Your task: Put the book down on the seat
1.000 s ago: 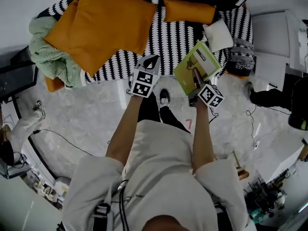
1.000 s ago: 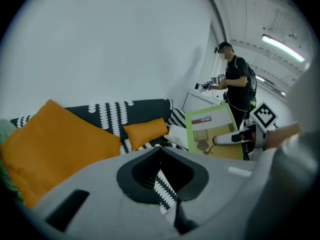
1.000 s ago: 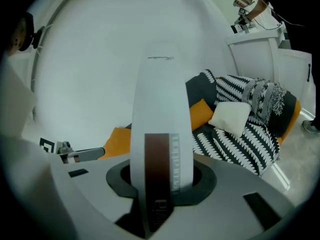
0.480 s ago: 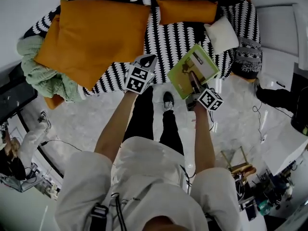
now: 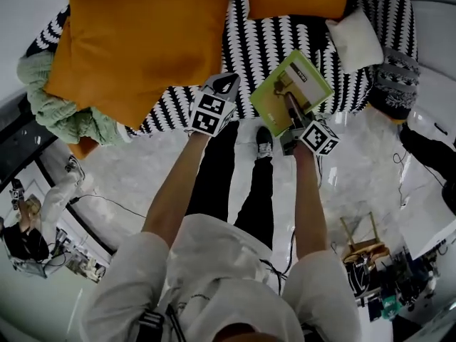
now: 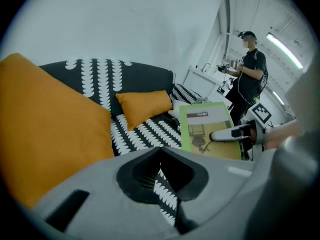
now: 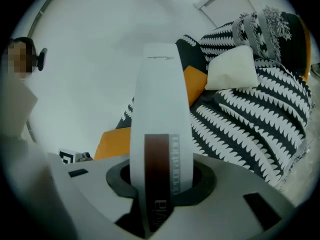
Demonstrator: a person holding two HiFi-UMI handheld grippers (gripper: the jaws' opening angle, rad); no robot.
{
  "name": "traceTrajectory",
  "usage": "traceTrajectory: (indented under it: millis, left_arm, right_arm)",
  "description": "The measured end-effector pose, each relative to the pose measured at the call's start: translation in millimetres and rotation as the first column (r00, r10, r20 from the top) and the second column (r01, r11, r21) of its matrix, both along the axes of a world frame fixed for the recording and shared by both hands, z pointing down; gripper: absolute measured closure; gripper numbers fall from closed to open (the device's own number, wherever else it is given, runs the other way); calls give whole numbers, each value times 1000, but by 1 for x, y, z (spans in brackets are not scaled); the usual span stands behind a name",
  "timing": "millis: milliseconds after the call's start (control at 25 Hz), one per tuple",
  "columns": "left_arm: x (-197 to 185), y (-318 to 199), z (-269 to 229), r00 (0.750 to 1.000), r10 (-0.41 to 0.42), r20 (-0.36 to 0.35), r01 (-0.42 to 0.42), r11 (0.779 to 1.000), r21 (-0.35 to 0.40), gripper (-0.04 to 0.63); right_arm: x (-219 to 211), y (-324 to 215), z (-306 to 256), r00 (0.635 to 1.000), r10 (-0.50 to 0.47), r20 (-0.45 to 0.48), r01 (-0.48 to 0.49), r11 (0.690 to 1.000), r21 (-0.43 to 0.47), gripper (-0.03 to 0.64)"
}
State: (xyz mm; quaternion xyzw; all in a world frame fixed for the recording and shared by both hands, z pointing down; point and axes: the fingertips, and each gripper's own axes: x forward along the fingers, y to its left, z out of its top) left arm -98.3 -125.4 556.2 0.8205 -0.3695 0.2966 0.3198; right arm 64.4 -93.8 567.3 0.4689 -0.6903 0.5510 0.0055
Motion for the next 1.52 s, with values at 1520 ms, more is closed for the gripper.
traceTrajectory:
  millis: [1520]
  left_arm:
    - [-7, -12, 165, 999, -53, -6, 52, 989, -139, 588]
  right_arm:
    - [-75, -58, 162, 921, 236, 309, -179, 963, -204, 491]
